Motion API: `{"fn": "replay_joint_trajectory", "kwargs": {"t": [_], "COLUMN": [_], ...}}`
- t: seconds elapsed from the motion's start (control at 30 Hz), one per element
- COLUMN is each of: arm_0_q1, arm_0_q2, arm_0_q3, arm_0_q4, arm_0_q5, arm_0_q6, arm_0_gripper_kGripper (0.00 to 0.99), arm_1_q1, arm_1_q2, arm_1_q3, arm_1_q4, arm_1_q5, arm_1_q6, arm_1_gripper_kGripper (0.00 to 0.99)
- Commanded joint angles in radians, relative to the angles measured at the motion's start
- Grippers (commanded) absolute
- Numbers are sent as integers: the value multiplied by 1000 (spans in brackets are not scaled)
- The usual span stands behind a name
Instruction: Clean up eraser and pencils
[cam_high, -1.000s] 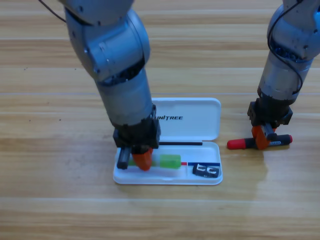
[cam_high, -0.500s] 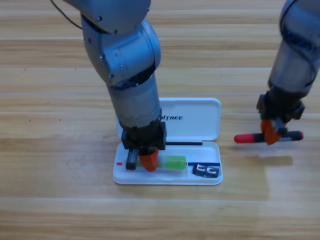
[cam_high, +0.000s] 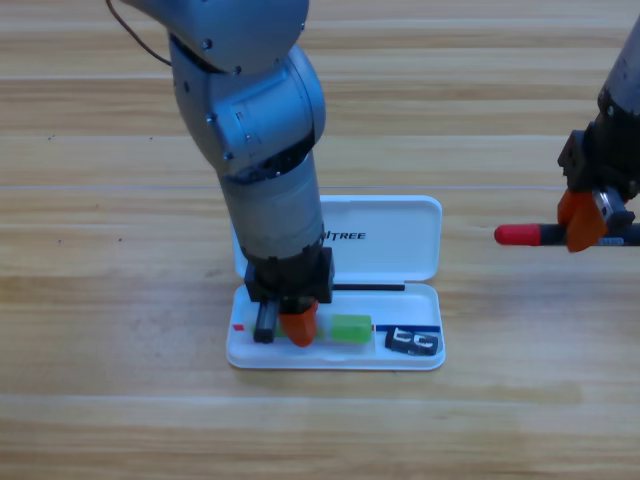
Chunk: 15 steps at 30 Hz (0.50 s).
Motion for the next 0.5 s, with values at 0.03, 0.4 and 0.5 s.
{"fn": "replay_joint_trajectory", "kwargs": {"t": [0.03, 0.4, 0.5], "arm_0_q1": [-18, -18, -18], "arm_0_q2": [57, 52, 47], "arm_0_q3": [6, 18, 20], "arm_0_q4": [-12, -8, -5], "arm_0_q5": [4, 6, 6], "arm_0_q6": [-10, -33, -36], "arm_0_gripper_kGripper": [0, 960, 990], "arm_1_q1": [51, 69, 74], "arm_1_q2": [-15, -13, -13], "arm_1_q3": [4, 0, 0], "arm_1_q4": [27, 30, 30], "arm_1_q5": [21, 21, 21], "arm_1_q6": [23, 35, 40], "arm_1_gripper_kGripper": [0, 0, 0]}}
